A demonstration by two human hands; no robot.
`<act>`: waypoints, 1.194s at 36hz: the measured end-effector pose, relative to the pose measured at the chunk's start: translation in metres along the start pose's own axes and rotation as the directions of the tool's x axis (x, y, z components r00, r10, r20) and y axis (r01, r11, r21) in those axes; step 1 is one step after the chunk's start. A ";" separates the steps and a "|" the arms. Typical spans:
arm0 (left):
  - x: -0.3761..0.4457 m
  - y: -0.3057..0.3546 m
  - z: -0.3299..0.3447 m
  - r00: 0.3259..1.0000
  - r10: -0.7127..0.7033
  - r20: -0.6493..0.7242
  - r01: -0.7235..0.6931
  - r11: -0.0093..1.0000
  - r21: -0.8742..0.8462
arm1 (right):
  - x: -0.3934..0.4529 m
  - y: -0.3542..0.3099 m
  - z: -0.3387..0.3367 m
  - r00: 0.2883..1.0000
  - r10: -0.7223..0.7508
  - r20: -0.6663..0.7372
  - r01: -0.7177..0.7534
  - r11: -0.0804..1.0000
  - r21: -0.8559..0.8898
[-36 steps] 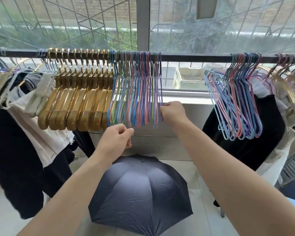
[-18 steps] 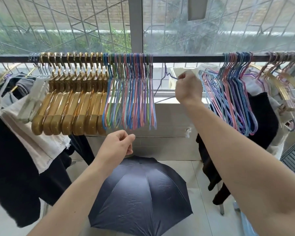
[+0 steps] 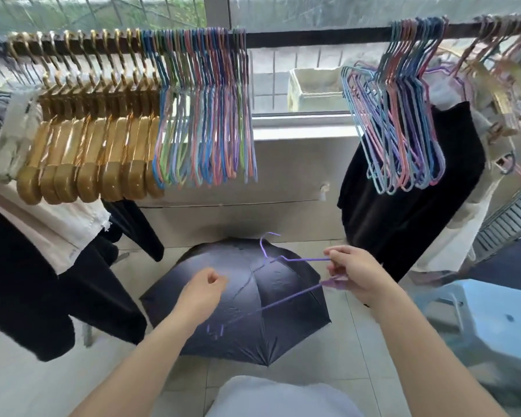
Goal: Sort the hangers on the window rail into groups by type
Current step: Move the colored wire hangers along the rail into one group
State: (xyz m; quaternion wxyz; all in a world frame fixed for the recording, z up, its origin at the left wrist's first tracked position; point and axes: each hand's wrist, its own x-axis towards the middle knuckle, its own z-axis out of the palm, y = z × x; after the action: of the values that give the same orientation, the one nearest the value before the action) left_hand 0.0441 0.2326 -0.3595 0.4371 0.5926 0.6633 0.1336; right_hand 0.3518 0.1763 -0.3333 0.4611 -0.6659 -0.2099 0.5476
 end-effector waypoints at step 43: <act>-0.058 0.133 0.043 0.717 0.534 0.448 -0.697 0.531 0.481 | -0.026 -0.049 0.057 0.993 -0.094 -0.078 0.078 0.979 -0.189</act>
State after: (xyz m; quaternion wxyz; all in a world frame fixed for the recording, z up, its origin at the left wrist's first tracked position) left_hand 0.1598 0.2004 -0.2670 0.2186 0.9093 0.3537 -0.0202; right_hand 0.3021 0.2011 -0.2767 0.4287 -0.7194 -0.2686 0.4759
